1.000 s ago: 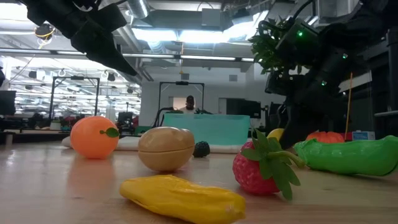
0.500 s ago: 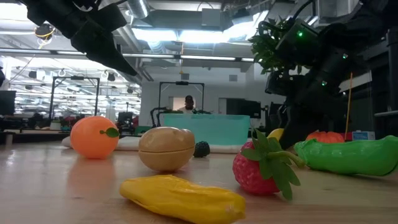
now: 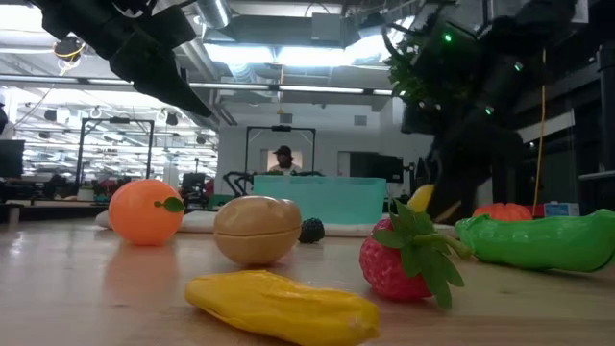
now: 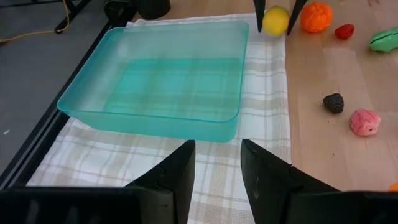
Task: Pick and placing Produce into tupperware
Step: Put the yellow lemon into the green bin
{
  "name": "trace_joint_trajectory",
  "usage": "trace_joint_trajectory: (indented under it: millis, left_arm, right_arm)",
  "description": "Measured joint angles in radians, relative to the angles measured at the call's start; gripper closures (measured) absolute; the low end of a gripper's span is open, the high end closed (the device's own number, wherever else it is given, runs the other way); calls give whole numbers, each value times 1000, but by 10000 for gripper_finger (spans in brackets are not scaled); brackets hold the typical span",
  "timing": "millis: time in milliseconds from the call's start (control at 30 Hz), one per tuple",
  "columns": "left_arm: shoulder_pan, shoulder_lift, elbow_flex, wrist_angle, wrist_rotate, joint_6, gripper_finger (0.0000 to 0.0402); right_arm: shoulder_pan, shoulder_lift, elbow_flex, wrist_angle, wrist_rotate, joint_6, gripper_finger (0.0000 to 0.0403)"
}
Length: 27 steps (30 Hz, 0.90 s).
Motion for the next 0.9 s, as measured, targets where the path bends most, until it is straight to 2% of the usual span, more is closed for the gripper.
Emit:
trace_joint_trajectory:
  millis: [133, 367, 600, 900]
  left_arm:
    - [0, 0, 0, 0, 0, 0, 280]
    - [0, 0, 0, 0, 0, 0, 280]
    - [0, 0, 0, -7, 0, 1, 280]
    - [0, 0, 0, -6, 0, 1, 280]
  right_arm:
    - [0, 0, 91, -89, 0, -15, 193]
    - [-25, -9, 178, -116, 2, -16, 193]
    - [-67, -145, 150, -80, 52, -44, 193]
    - [-76, -351, -37, 300, 74, -151, 193]
